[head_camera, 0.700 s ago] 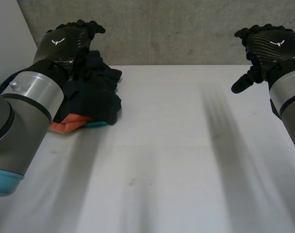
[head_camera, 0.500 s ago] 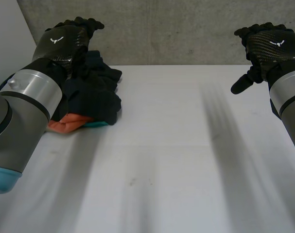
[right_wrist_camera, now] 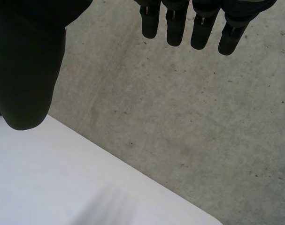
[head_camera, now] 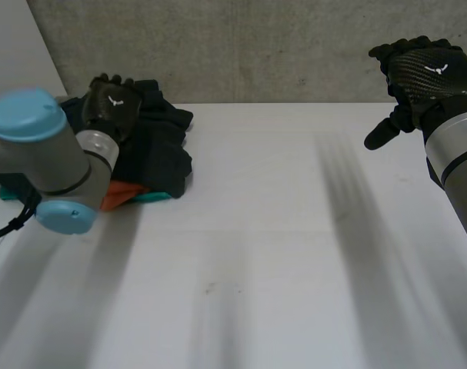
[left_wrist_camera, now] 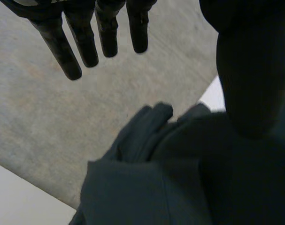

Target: Fold the laundry.

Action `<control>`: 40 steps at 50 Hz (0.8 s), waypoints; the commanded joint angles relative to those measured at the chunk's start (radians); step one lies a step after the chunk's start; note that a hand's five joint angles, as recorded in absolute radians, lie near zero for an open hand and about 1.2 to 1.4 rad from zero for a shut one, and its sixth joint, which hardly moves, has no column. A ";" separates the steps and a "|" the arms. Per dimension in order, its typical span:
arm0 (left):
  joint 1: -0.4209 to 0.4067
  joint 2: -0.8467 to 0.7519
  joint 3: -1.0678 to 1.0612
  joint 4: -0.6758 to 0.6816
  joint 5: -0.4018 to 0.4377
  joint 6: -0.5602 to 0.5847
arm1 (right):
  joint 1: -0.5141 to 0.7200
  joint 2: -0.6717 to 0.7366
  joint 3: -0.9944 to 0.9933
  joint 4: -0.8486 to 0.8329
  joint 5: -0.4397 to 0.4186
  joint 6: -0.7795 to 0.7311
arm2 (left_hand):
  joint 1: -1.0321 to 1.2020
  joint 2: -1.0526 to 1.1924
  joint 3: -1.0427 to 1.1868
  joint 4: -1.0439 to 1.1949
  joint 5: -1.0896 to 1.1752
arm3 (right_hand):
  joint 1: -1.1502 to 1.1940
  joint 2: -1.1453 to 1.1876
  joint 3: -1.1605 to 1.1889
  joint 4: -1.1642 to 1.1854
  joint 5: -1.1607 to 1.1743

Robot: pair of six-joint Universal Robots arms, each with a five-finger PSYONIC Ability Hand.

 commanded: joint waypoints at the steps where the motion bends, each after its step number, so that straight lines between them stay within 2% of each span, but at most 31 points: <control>1: 0.011 -0.208 0.153 0.013 0.073 0.033 | 0.000 0.007 0.003 -0.001 0.000 -0.003 | 0.225 0.230 0.235 0.231 0.231 | -0.052 -0.036 -0.028 -0.030 -0.040; 4: 0.011 -0.242 0.185 0.013 0.068 0.053 | 0.000 0.012 0.004 -0.001 0.000 -0.004 | 0.559 0.564 0.570 0.565 0.565 | -0.052 -0.036 -0.028 -0.030 -0.040; 5: 0.011 -0.245 0.197 0.013 0.061 0.068 | 0.000 0.015 0.004 -0.002 0.000 -0.004 | 0.895 0.900 0.905 0.900 0.901 | -0.052 -0.036 -0.028 -0.030 -0.040; 6: 0.010 -0.244 0.199 0.014 0.053 0.075 | 0.000 0.018 0.004 -0.003 0.000 -0.004 | 1.052 1.057 1.063 1.058 1.058 | -0.052 -0.036 -0.028 -0.030 -0.040; 12: -0.022 -0.135 0.175 0.017 -0.028 0.059 | -0.003 0.023 0.001 -0.006 0.000 -0.004 | 1.083 1.088 1.093 1.088 1.089 | -0.052 -0.036 -0.028 -0.030 -0.040; 15: -0.051 -0.062 0.148 0.017 -0.031 0.027 | -0.009 0.023 0.003 -0.010 -0.002 -0.004 | 1.083 1.088 1.093 1.088 1.089 | -0.052 -0.036 -0.028 -0.030 -0.040; 19: -0.104 0.055 0.121 0.013 -0.030 -0.097 | -0.015 0.021 0.001 -0.012 -0.002 -0.004 | 1.083 1.088 1.093 1.088 1.089 | -0.052 -0.036 -0.028 -0.030 -0.040; 20: -0.119 0.090 0.112 0.011 -0.025 -0.169 | -0.020 0.020 0.001 -0.012 -0.002 -0.004 | 1.083 1.088 1.093 1.088 1.089 | -0.052 -0.036 -0.028 -0.030 -0.040; 25: -0.119 0.137 0.099 -0.001 0.001 -0.312 | -0.023 0.020 0.001 -0.012 -0.003 -0.004 | 1.083 1.088 1.093 1.088 1.089 | -0.052 -0.036 -0.028 -0.030 -0.040; 26: -0.116 0.129 0.098 -0.010 0.008 -0.315 | -0.023 0.020 0.001 -0.012 -0.003 -0.004 | 1.075 1.080 1.085 1.080 1.081 | -0.052 -0.036 -0.028 -0.030 -0.040; 28: -0.104 0.080 0.098 -0.050 0.036 -0.309 | -0.023 0.020 0.001 -0.012 -0.003 -0.004 | 0.879 0.883 0.889 0.884 0.884 | -0.052 -0.036 -0.028 -0.030 -0.040; 31: -0.075 0.029 0.111 -0.114 0.067 -0.283 | -0.023 0.020 0.001 -0.012 -0.005 -0.004 | 0.802 0.807 0.812 0.807 0.808 | -0.052 -0.036 -0.028 -0.030 -0.040; 33: -0.019 -0.012 0.124 -0.168 0.091 -0.234 | -0.023 0.020 0.001 -0.013 -0.005 -0.004 | 0.232 0.237 0.242 0.237 0.238 | -0.052 -0.036 -0.028 -0.030 -0.040; 34: -0.001 -0.023 0.124 -0.180 0.099 -0.217 | -0.023 0.020 0.001 -0.013 -0.006 -0.004 | 0.026 0.030 0.036 0.031 0.031 | -0.052 -0.036 -0.028 -0.030 -0.040; 35: 0.013 -0.037 0.125 -0.193 0.103 -0.200 | -0.023 0.020 0.003 -0.013 -0.012 -0.004 | -0.084 -0.079 -0.074 -0.079 -0.078 | -0.052 -0.036 -0.028 -0.030 -0.040; 40: 0.056 -0.141 0.171 -0.200 0.116 -0.136 | -0.023 0.024 0.006 -0.012 -0.037 -0.004 | -0.073 -0.068 -0.063 -0.068 -0.067 | -0.052 -0.036 -0.028 -0.030 -0.040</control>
